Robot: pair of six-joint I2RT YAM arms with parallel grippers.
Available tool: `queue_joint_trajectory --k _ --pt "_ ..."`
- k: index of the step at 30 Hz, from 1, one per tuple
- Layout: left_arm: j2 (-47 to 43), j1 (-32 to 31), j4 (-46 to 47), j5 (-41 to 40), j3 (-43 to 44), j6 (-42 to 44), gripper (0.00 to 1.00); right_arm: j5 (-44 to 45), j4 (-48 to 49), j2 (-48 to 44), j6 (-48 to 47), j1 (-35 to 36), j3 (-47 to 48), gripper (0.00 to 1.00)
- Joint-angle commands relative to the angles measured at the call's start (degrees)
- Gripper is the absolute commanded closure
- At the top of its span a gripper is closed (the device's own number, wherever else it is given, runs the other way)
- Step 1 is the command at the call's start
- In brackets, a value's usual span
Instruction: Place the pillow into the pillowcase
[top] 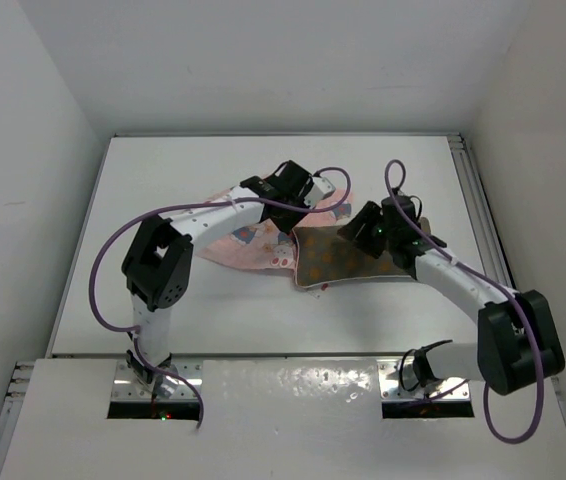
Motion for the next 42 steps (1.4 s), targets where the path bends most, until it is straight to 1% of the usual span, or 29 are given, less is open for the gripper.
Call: queue_joint_trajectory --k 1,2,3,4,6,7,9,10,11,12,13,14,16,17,18,21,22,24,25,26,27,29,32,34,35,37,38,40,42 --pt "-3.9 0.3 2.1 0.4 -0.5 -0.2 1.0 -12.5 3.8 1.3 -15.9 -1.4 8.0 0.4" --pt "-4.0 0.4 2.4 0.1 -0.8 0.3 1.0 -10.5 -2.0 1.5 -20.4 -1.5 10.9 0.32" --pt "-4.0 0.4 2.5 0.0 -1.1 0.4 1.0 -8.4 -5.7 1.2 -25.2 -1.5 14.8 0.2" --pt "-3.9 0.6 3.2 -0.1 -1.3 0.8 1.0 -5.1 -10.3 0.7 -34.0 -1.6 16.1 0.14" --pt "-3.8 0.6 3.7 0.0 -1.3 0.8 1.0 -3.1 -10.9 -0.7 -41.7 -1.6 16.2 0.07" --pt "-3.6 0.6 3.9 0.0 -1.1 0.6 1.0 -5.2 -10.4 -1.0 -50.9 -1.5 15.7 0.07" --pt "-3.5 0.6 4.2 0.2 -0.8 0.2 1.0 -6.6 -11.0 -0.5 -59.0 -1.0 14.4 0.04" --pt "-3.4 0.6 4.3 0.7 -0.8 -0.2 1.0 -8.0 -14.5 0.3 -66.5 -0.1 14.8 0.04" --pt "-3.6 0.7 4.3 0.8 -0.8 -0.4 1.0 -8.2 -16.7 1.1 -69.2 0.4 15.2 0.04" --pt "-3.8 0.6 4.2 0.9 -1.1 -0.5 1.0 -8.4 -18.7 2.5 -72.9 0.7 14.9 0.08" --pt "-3.9 0.6 4.2 0.9 -1.3 -0.5 1.0 -8.8 -18.5 3.0 -74.5 0.6 13.8 0.08" --pt "-4.1 0.7 4.2 0.9 -1.6 -0.6 1.0 -10.2 -17.4 3.2 -76.0 0.6 10.8 0.08" --pt "-4.3 0.7 4.3 0.9 -2.3 -0.8 1.0 -13.0 -9.9 2.7 -80.0 0.3 6.7 0.08" --pt "-4.3 0.9 4.3 2.3 -2.5 -0.8 1.0 -16.5 -5.4 2.6 -80.4 0.1 2.3 0.07" --pt "-4.3 1.0 4.5 3.0 -2.8 -1.1 1.0 -18.6 1.4 3.0 -81.8 0.0 0.6 0.07" --pt "-4.3 1.3 4.9 4.4 -3.3 -1.7 1.0 -20.7 9.6 5.4 -79.2 -0.3 -1.6 0.08" --pt "-4.4 1.3 5.1 4.7 -3.4 -1.8 1.0 -21.3 10.1 7.5 -79.0 -0.3 -1.5 0.08" --pt "-4.6 1.3 5.4 4.8 -3.9 -1.8 1.0 -19.8 7.7 9.6 -80.2 0.2 -0.8 0.16" --pt "-4.7 1.3 5.4 4.7 -3.9 -1.8 1.0 -18.5 7.1 11.0 -80.1 0.6 -0.7 0.25" --pt "-4.7 1.4 5.4 4.7 -3.9 -1.7 1.0 -15.7 6.4 11.5 -78.3 0.7 -0.8 0.47" --pt "-4.8 1.4 5.5 4.6 -3.9 -1.6 1.0 -14.3 6.3 11.9 -76.3 0.7 -0.6 0.58" --pt "-4.9 1.4 5.5 4.8 -3.7 -1.6 1.0 -11.1 2.5 11.9 -71.5 0.7 1.8 1.0" --pt "-4.6 1.5 4.6 5.4 -2.8 -1.5 1.0 -12.0 -2.0 9.8 -66.6 1.0 5.7 1.0" --pt "-4.4 1.5 3.3 6.5 -1.9 -1.0 1.0 -13.7 -1.4 7.9 -63.0 1.1 7.1 1.0" --pt "-4.4 1.5 1.6 7.2 -1.0 -0.7 1.0 -14.0 1.5 5.8 -58.2 1.1 7.0 1.0" --pt "-4.4 1.5 -0.2 9.4 0.5 0.0 1.0 -13.8 6.7 3.5 -54.1 1.7 5.0 1.0" --pt "-4.5 1.5 -1.5 10.7 1.0 0.4 1.0 -13.0 11.4 1.9 -51.3 2.6 4.1 1.0" --pt "-4.6 1.5 -3.5 12.3 2.3 1.1 1.0 -9.7 15.8 1.1 -48.8 4.2 2.5 1.0" --pt "-4.7 1.6 -5.2 15.0 3.4 3.0 1.0 -7.9 16.2 1.8 -48.7 5.3 2.7 1.0"
